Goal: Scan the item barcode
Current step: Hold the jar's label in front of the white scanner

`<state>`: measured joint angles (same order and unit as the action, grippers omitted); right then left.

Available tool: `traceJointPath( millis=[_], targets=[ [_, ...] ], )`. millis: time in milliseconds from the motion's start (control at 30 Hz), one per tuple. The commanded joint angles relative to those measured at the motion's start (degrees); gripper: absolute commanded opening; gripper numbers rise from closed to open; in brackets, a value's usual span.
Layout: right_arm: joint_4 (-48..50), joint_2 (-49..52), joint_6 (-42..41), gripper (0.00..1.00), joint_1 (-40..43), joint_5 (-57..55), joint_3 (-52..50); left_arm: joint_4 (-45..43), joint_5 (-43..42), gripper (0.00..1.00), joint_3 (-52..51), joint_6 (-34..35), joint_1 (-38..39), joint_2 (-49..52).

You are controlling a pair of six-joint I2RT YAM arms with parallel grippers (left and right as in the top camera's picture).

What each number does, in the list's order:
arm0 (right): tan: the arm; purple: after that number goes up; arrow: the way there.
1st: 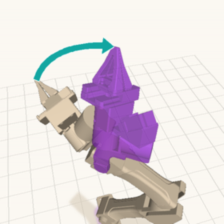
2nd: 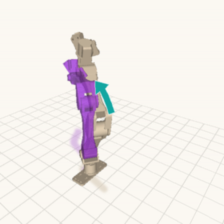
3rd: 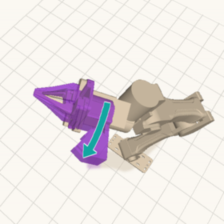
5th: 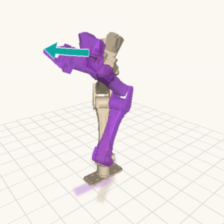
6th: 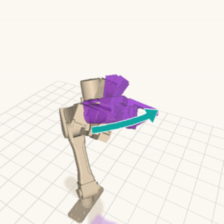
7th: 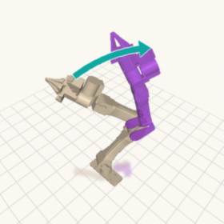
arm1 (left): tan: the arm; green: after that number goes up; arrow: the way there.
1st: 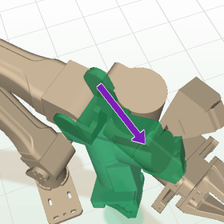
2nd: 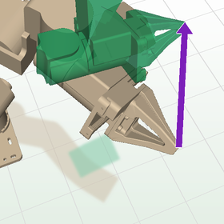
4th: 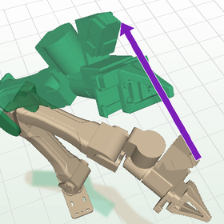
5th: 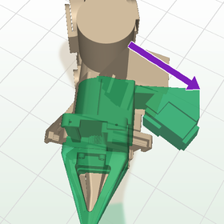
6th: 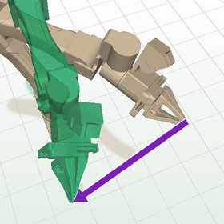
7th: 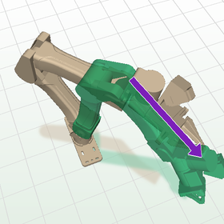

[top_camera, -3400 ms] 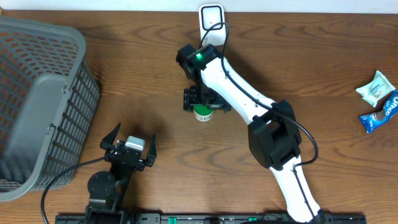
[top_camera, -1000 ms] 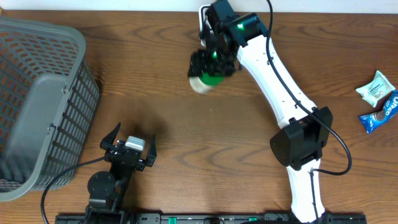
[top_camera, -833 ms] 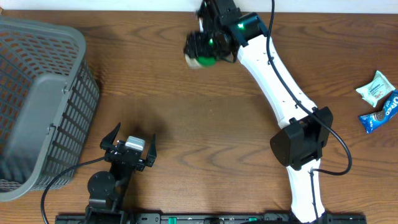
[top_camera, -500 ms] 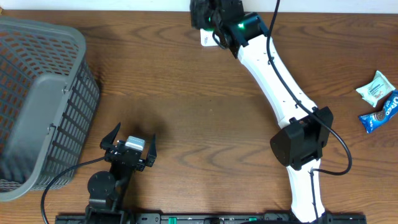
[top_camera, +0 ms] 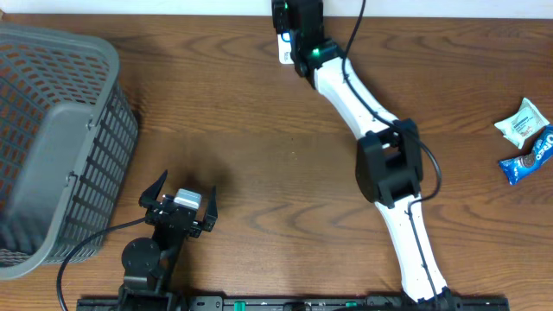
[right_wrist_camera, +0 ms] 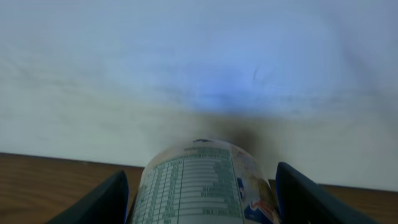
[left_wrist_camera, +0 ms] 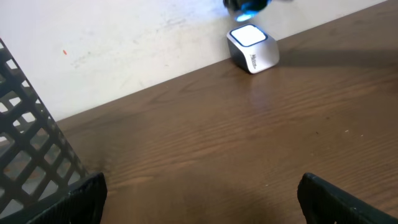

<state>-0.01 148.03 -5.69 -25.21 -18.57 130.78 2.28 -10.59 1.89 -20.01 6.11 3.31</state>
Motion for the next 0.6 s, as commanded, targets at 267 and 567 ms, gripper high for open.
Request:
traceJointPath(
  millis=[267, 567],
  targets=[
    [5.46, 1.68, 2.16, 0.51, -0.28, -2.03, 0.63, 0.61, -0.55, 0.98, -1.66, -0.92, -0.04, -0.13],
    [-1.86, -4.17, 2.19, 0.5, 0.17, -2.16, 0.74, 0.61, -0.55, 0.98, -1.66, -0.92, -0.04, -0.13]
  ],
)
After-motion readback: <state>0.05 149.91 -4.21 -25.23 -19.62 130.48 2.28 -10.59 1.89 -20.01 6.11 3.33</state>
